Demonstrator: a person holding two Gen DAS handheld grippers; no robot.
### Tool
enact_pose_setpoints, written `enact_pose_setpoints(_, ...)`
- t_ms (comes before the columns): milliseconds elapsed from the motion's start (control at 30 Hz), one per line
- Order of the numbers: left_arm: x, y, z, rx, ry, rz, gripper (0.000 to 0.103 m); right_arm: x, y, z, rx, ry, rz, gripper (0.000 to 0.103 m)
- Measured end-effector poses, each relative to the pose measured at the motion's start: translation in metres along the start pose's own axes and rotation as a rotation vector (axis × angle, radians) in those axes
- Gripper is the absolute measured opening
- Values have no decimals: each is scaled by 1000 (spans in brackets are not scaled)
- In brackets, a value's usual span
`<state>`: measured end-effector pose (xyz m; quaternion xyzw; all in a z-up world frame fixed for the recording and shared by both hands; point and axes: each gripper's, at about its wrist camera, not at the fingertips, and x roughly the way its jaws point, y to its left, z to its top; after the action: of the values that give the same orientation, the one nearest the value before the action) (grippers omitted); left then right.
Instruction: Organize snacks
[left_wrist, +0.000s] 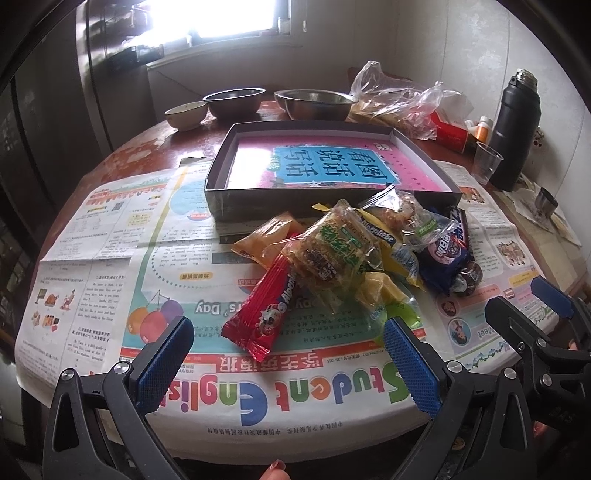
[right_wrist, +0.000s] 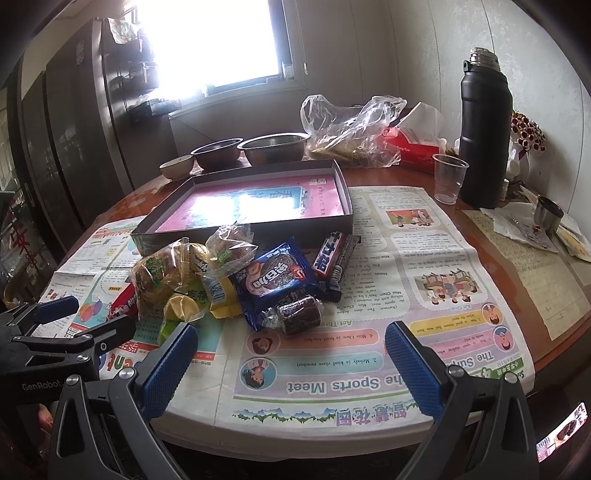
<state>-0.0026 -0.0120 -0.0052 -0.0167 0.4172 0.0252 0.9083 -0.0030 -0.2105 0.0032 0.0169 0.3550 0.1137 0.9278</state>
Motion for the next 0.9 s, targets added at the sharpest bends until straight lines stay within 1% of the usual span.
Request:
enact_pose_setpoints(267,6,19,3,-31,13,5,102,12,0,2,-4,23,1,102)
enact_pose_setpoints(467,14,39,3,-61,43,4,102,18,1,4,-10,33,1,102)
enact_pose_setpoints(733,29,42,3,-39,73,21,102,25,-2,4,-7,47,-2,103)
enact_pose_setpoints(900,35,40,6,-24,82,-4,102,29,-5,5,-4,51,-7,103)
